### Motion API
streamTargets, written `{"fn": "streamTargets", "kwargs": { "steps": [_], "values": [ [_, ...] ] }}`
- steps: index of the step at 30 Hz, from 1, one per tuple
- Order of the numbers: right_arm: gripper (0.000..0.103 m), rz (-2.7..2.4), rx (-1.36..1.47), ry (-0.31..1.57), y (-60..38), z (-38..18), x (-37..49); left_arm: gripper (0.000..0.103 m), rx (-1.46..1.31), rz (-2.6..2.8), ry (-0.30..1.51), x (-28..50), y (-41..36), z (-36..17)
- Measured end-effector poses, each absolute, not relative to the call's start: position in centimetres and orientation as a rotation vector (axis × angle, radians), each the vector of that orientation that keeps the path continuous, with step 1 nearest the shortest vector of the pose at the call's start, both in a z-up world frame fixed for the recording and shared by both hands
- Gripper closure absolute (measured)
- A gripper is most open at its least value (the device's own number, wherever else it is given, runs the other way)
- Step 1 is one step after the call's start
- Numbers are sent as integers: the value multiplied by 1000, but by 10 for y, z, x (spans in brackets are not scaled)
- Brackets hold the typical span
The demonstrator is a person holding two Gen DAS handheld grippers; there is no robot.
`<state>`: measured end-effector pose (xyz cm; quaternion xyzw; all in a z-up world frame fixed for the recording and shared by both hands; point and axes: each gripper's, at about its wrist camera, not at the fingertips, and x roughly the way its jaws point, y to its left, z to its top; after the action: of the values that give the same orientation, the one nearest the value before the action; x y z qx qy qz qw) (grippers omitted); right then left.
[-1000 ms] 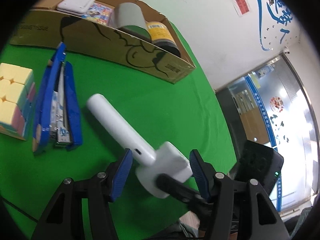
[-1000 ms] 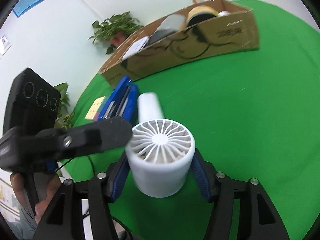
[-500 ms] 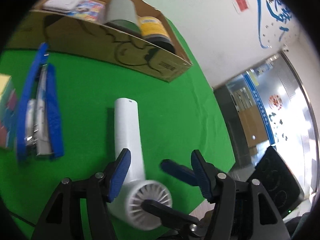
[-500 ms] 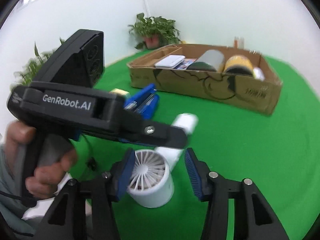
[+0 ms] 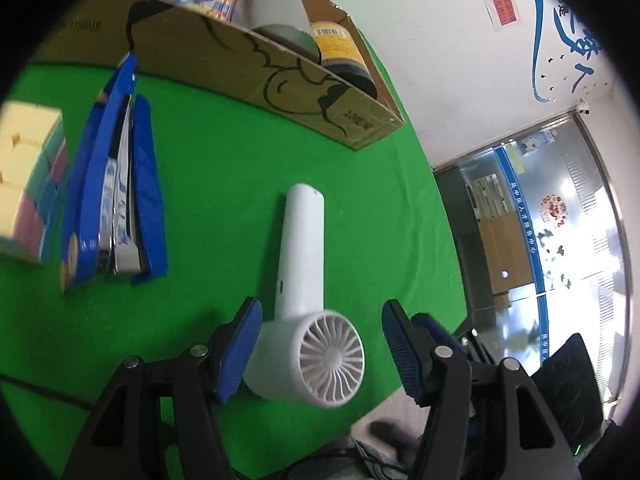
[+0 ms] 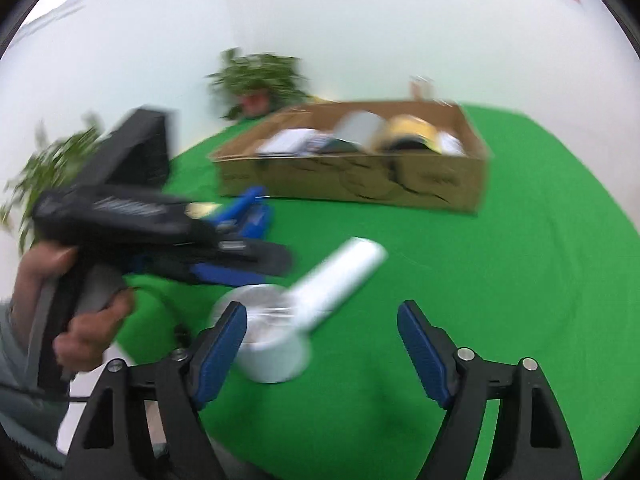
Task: Organize rigid objects
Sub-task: 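Grasp the white fan head with both grippers and lift it, then carry the white fan with both grippers over the cardboard box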
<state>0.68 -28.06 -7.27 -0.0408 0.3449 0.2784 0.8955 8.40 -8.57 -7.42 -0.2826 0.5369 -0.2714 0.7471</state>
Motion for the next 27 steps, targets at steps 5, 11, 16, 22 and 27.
{"fn": "streamTargets", "kwargs": {
  "steps": [5, 11, 16, 22, 27],
  "values": [
    [46, 503, -237, 735, -242, -85, -3, 42, -662, -653, 1226, 81, -100, -87],
    [49, 416, -109, 801, -273, -89, 15, 42, -681, -743, 1201, 83, -122, -82],
    [49, 491, 417, 907, -347, -104, 33, 42, -664, -658, 1180, 94, -116, -81],
    [38, 416, 559, 913, -394, -112, 40, 42, -579, -647, 1209, 122, -136, -82],
    [31, 354, 274, 814, -374, -84, 20, 42, -525, -648, 1276, 148, -163, -96]
  ]
}}
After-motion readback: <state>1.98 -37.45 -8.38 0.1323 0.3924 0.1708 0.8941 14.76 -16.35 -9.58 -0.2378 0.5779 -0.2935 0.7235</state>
